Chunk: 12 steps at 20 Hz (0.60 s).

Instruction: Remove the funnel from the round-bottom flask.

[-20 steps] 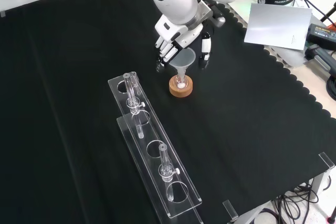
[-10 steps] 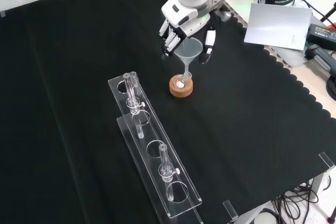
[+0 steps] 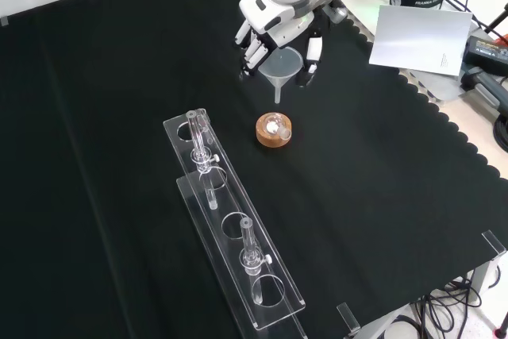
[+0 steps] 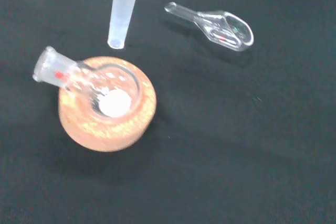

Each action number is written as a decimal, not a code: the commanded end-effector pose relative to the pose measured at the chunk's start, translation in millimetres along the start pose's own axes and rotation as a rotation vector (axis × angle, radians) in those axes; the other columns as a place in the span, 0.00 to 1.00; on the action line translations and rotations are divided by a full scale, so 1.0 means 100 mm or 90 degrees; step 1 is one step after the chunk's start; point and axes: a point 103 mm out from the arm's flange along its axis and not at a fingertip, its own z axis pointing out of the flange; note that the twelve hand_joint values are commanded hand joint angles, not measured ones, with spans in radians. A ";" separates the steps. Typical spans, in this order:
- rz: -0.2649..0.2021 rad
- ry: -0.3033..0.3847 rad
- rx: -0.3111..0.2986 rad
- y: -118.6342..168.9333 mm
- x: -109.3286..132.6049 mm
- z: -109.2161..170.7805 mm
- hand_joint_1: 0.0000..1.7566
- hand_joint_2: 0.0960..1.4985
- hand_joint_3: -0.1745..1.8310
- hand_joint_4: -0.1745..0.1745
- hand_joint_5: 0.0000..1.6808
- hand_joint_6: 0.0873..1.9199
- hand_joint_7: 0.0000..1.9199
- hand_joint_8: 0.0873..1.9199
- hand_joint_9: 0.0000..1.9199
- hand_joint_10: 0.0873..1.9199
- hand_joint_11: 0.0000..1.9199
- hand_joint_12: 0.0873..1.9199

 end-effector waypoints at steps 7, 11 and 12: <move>0.008 -0.048 -0.022 -0.19 -0.18 -0.92 0.42 0.44 0.34 0.32 0.30 0.05 0.38 0.37 0.64 0.25 0.32 0.64; 0.012 -0.045 -0.029 -0.18 -0.22 -0.99 0.42 0.44 0.34 0.32 0.30 0.05 0.38 0.37 0.63 0.25 0.32 0.64; 0.012 -0.041 -0.025 -0.18 -0.23 -1.00 0.42 0.44 0.34 0.32 0.30 0.05 0.38 0.37 0.63 0.25 0.32 0.64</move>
